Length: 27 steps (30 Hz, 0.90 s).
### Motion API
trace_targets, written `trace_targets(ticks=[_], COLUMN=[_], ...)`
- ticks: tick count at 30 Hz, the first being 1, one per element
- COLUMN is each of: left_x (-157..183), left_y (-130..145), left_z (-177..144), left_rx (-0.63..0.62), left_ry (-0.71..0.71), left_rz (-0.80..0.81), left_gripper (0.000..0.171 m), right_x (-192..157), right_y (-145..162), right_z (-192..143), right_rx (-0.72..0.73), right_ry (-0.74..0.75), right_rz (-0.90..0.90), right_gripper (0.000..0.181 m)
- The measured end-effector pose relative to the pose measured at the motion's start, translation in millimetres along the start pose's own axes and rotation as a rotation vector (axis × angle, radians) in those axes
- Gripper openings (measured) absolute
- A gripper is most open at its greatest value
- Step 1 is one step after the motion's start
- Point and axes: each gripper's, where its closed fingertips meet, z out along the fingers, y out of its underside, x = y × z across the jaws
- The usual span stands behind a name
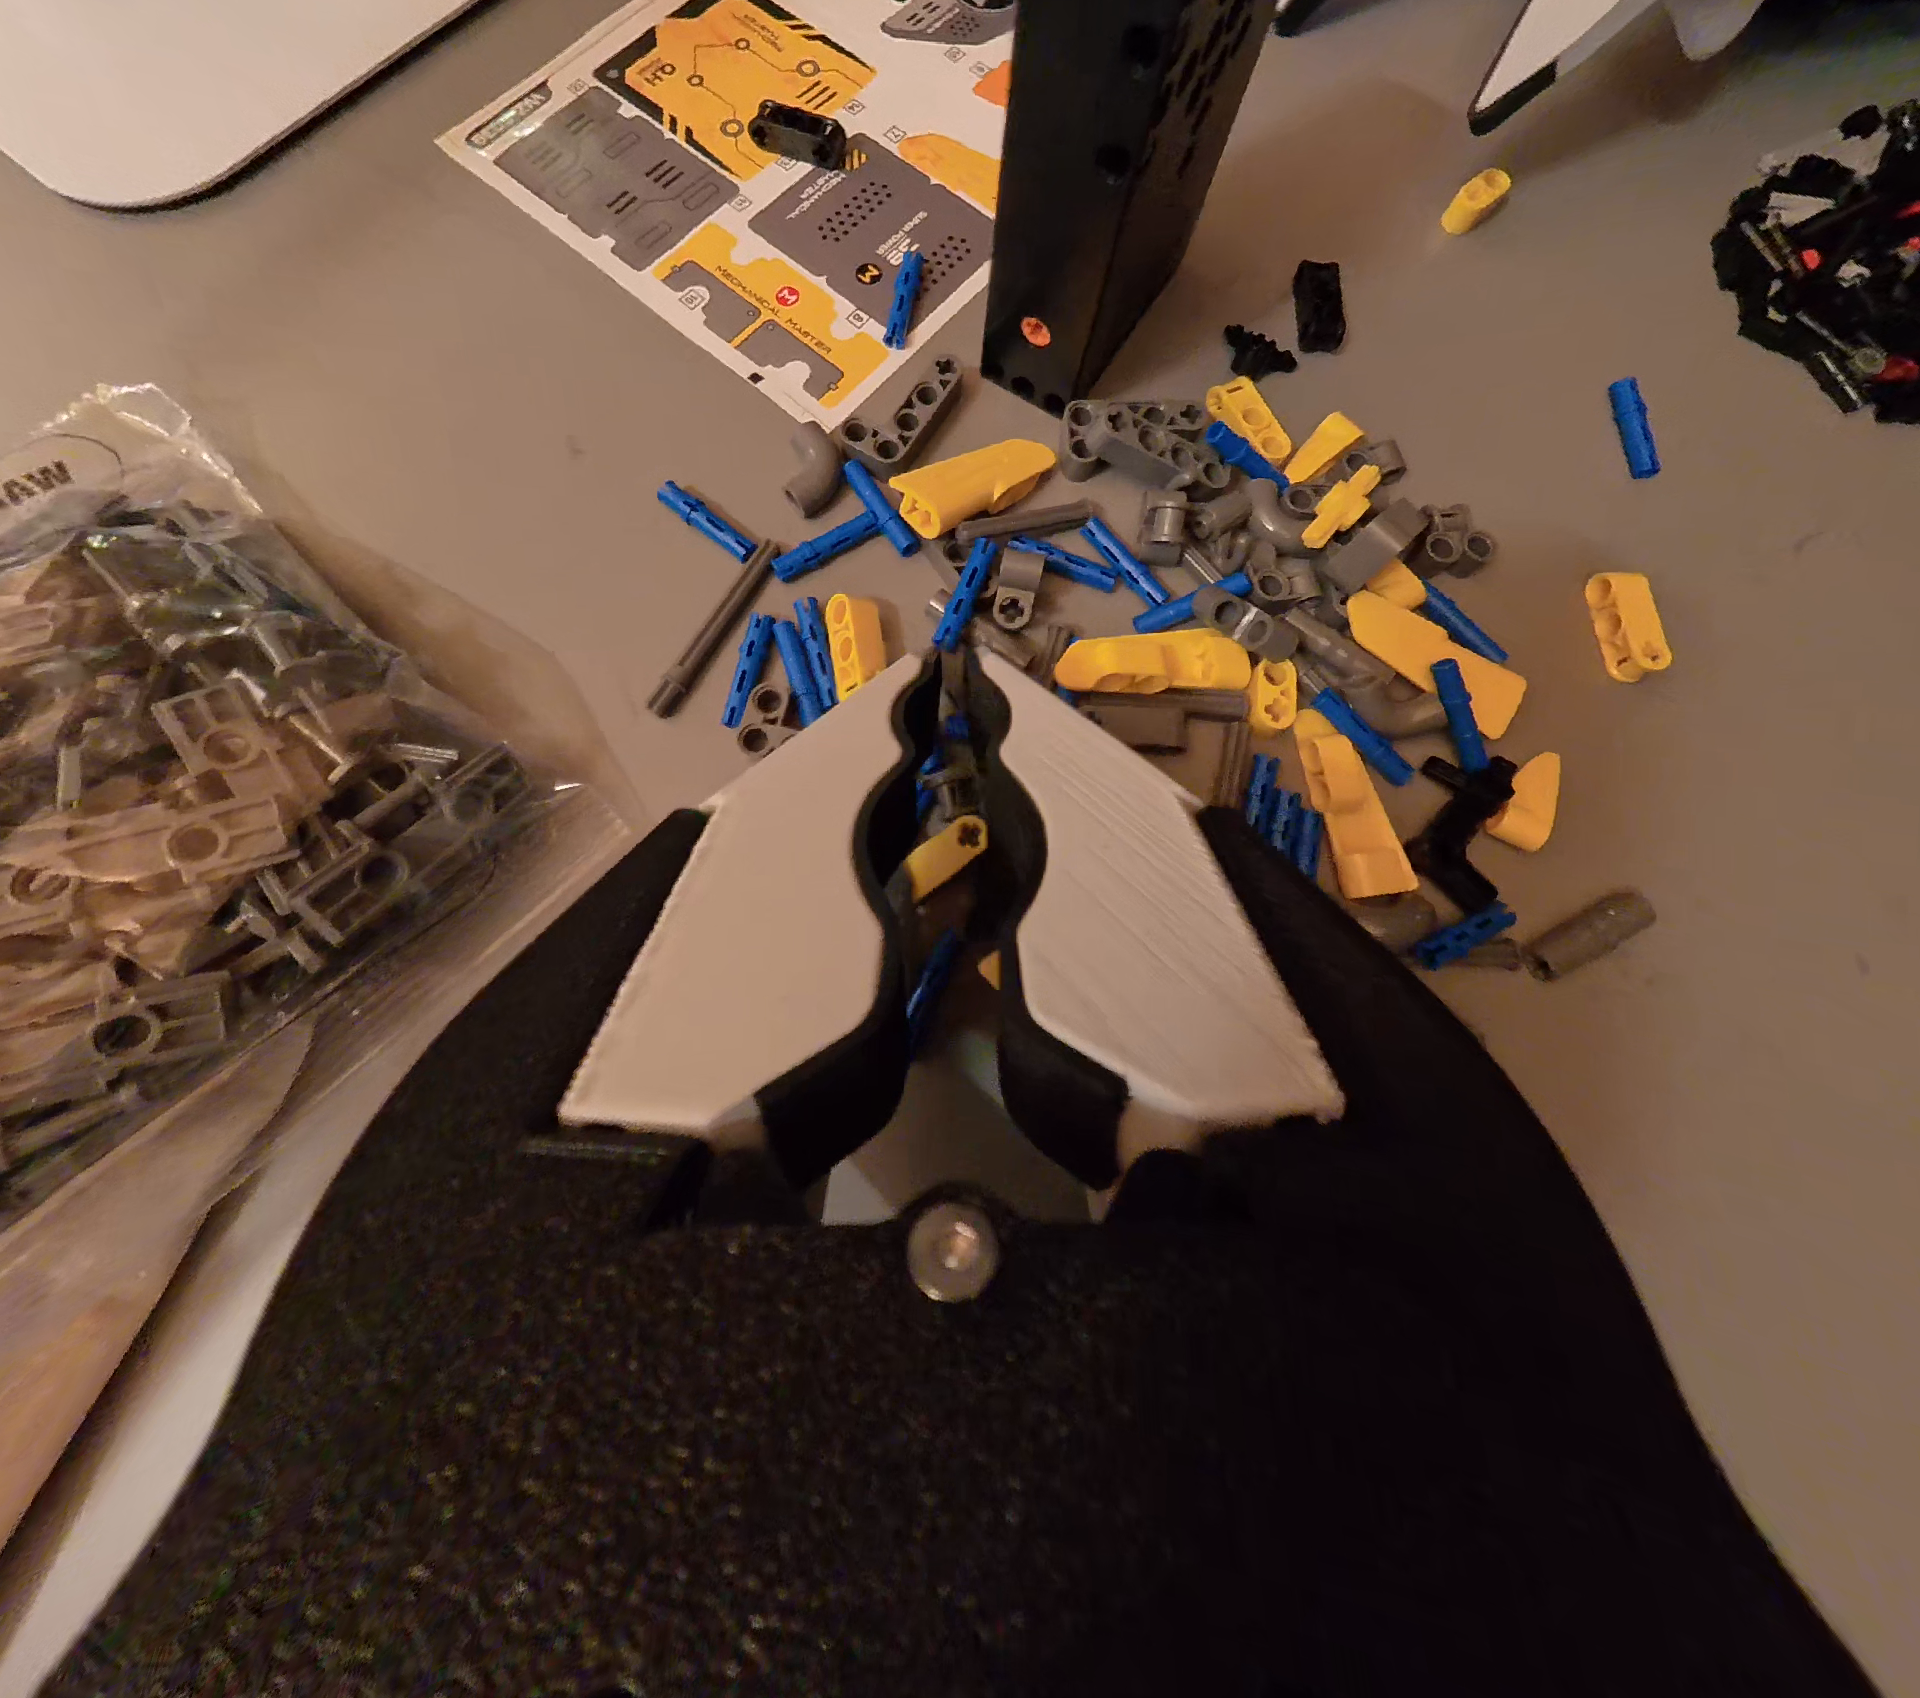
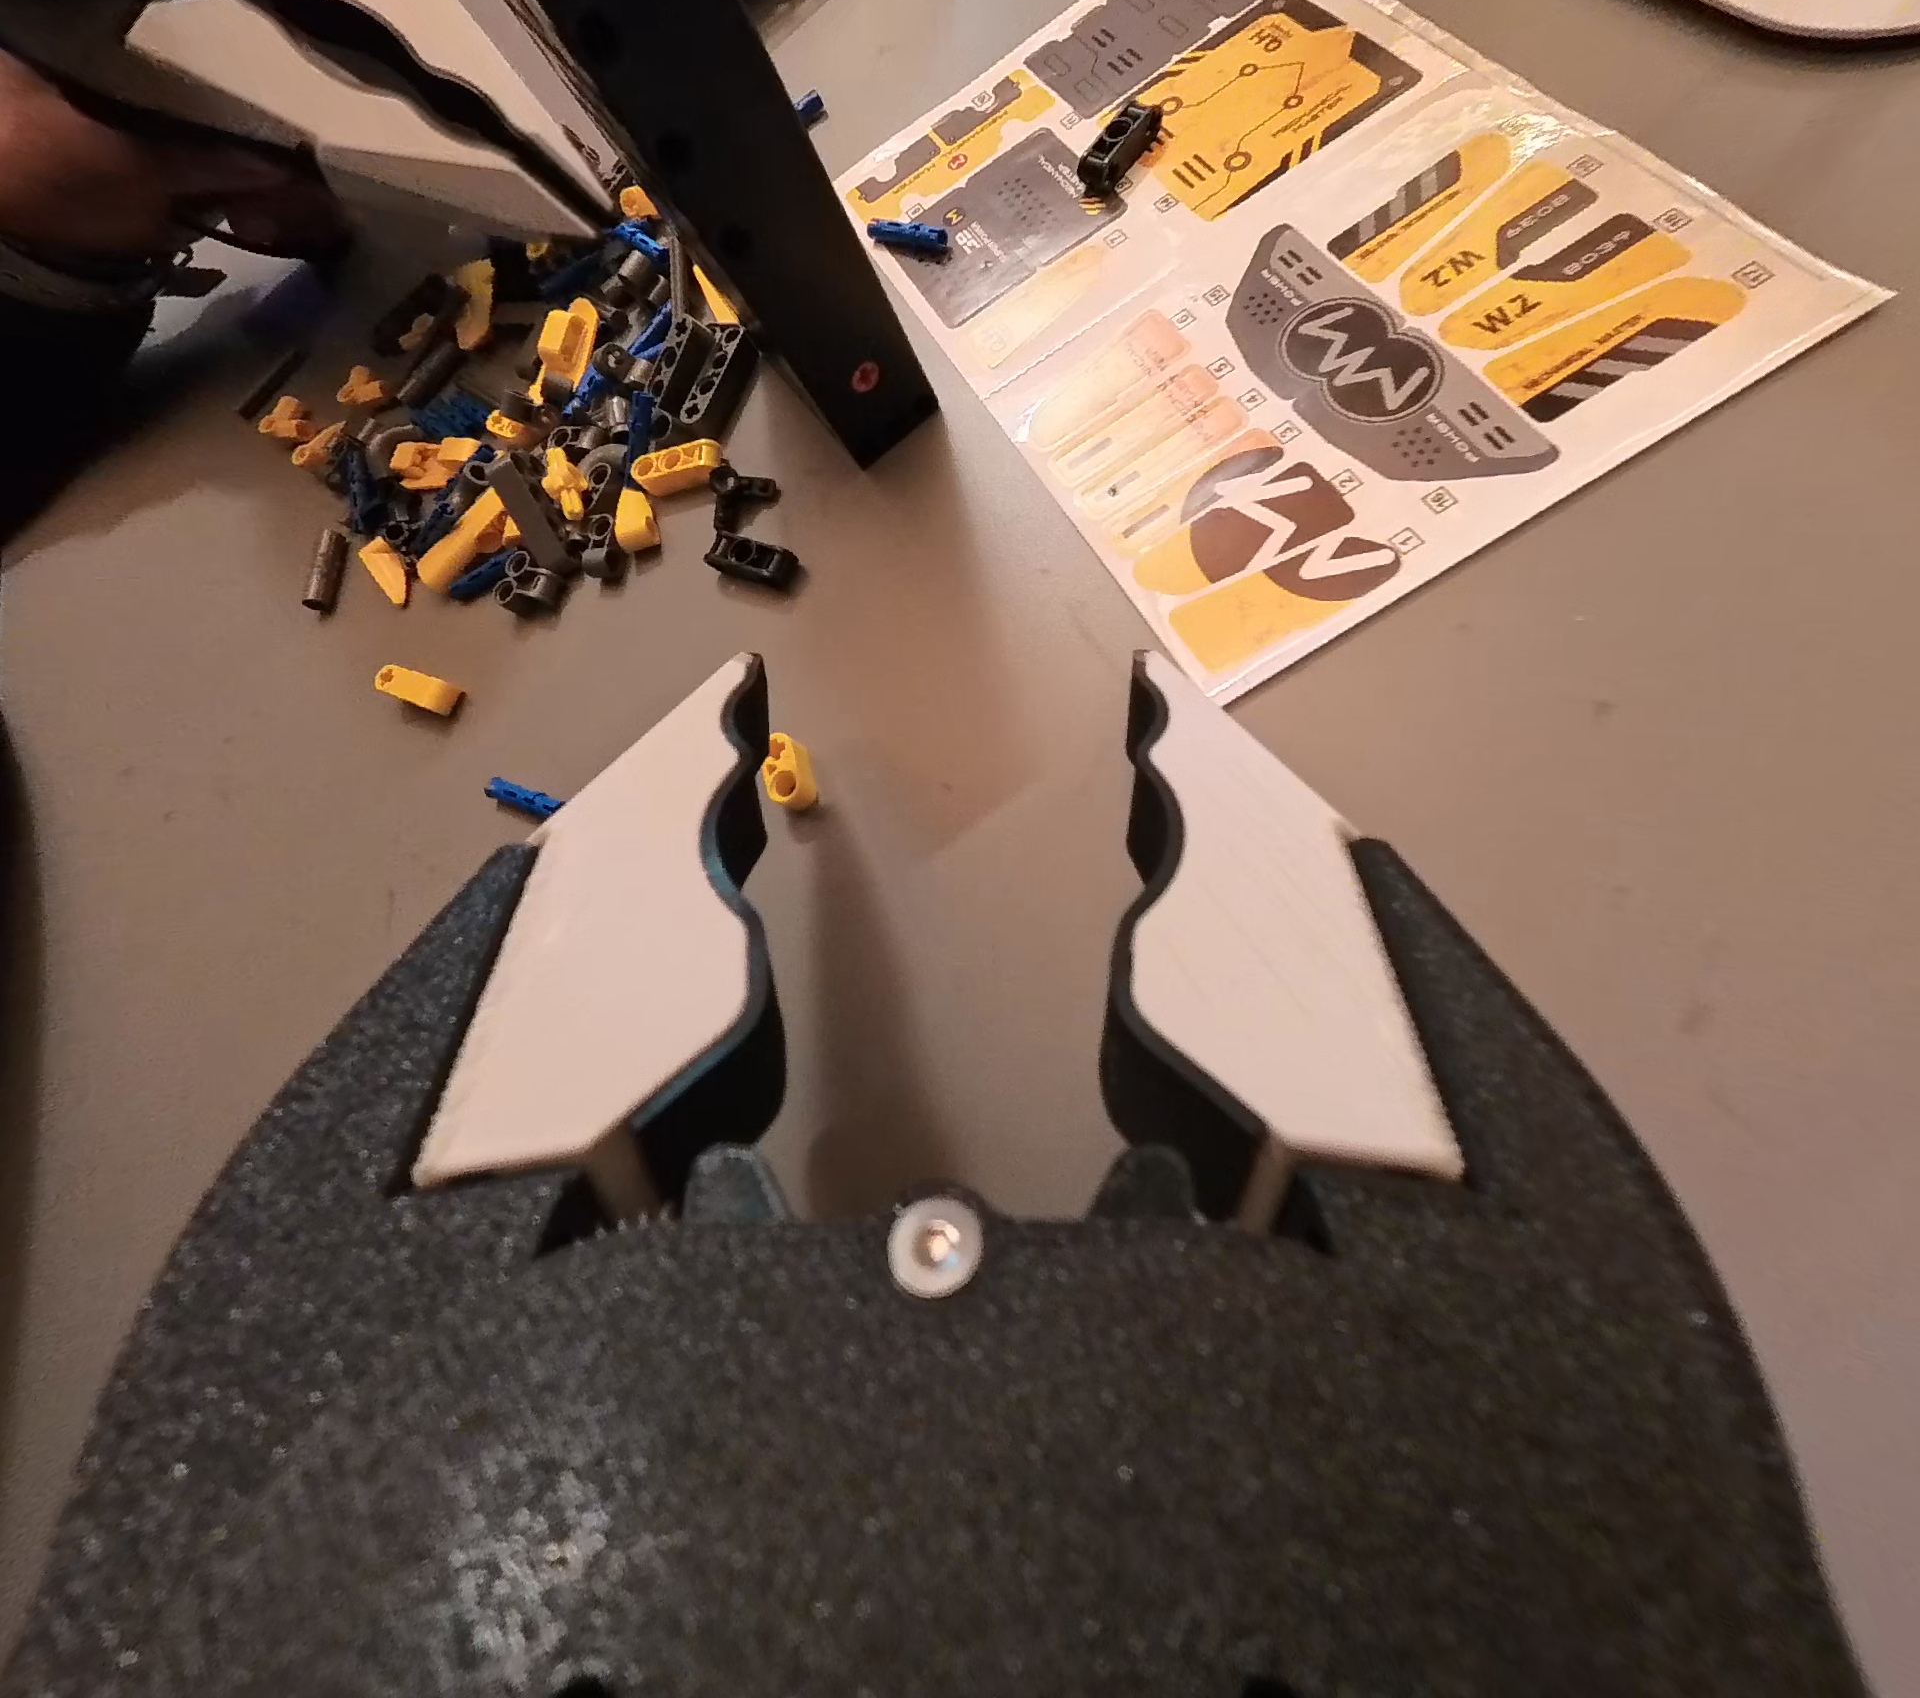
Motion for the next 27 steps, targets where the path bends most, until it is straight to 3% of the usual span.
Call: trace_targets(ticks=[10, 27], left_x=[-1.3, 2.2], left_y=[-6.0, -3.6], left_z=[3.9, 6.1], left_rx=[0.014, -0.006], left_ry=[-0.044, -0.040], left_rz=[0.034, 0.062], left_gripper=[0.017, 0.004], right_x=[0.1, 0.0], right_y=[0.2, 0.9], right_z=[0.0, 0.6], right_rx=[-0.001, -0.007], right_ry=[0.003, 0.019], right_rz=[-0.003, -0.022], right_gripper=[0.069, 0.069])
